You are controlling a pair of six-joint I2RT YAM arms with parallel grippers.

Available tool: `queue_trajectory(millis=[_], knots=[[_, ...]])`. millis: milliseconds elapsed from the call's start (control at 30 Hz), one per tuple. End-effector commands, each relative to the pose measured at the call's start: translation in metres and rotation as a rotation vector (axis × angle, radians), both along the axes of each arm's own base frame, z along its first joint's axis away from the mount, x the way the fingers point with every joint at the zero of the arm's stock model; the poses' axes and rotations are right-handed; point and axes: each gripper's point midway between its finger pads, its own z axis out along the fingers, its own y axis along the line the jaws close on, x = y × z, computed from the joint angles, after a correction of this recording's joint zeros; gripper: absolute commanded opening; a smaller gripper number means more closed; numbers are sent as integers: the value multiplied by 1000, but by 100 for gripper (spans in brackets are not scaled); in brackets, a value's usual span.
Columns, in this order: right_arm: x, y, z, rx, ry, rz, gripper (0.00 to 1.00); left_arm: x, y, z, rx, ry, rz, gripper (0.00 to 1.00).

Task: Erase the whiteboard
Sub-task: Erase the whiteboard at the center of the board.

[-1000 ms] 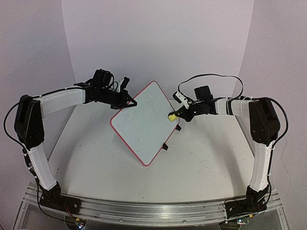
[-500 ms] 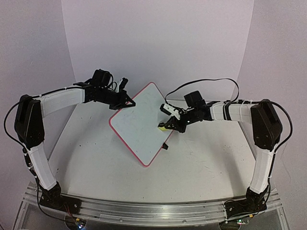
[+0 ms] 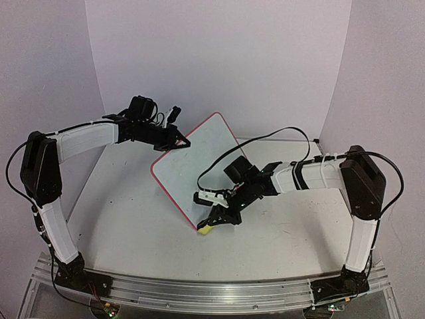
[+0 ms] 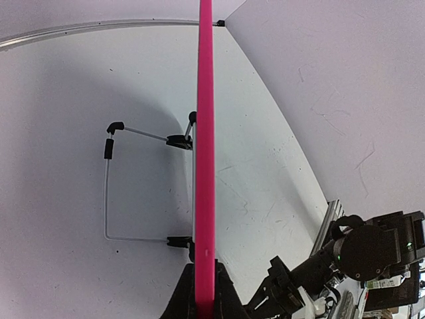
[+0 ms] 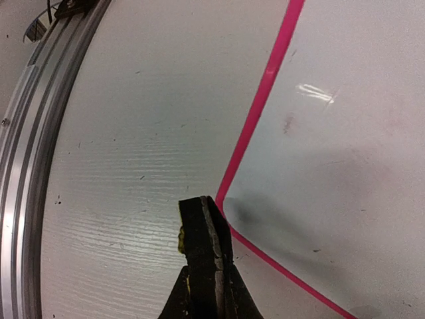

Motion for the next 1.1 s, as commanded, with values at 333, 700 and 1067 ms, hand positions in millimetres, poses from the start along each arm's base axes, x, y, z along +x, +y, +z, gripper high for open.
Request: queue_trajectory(millis=[333,700,1067], knots=[[74,-6,15,-7,-240,-217,0,-44,-21,-31,25,148,-132,0],[122,-13,30,25,-347,-369,0,-46,-20,-30,26,143,-134,0],[176,-45,42,18,-428,-573,0,-46,-20,-30,25,143,-137,0]])
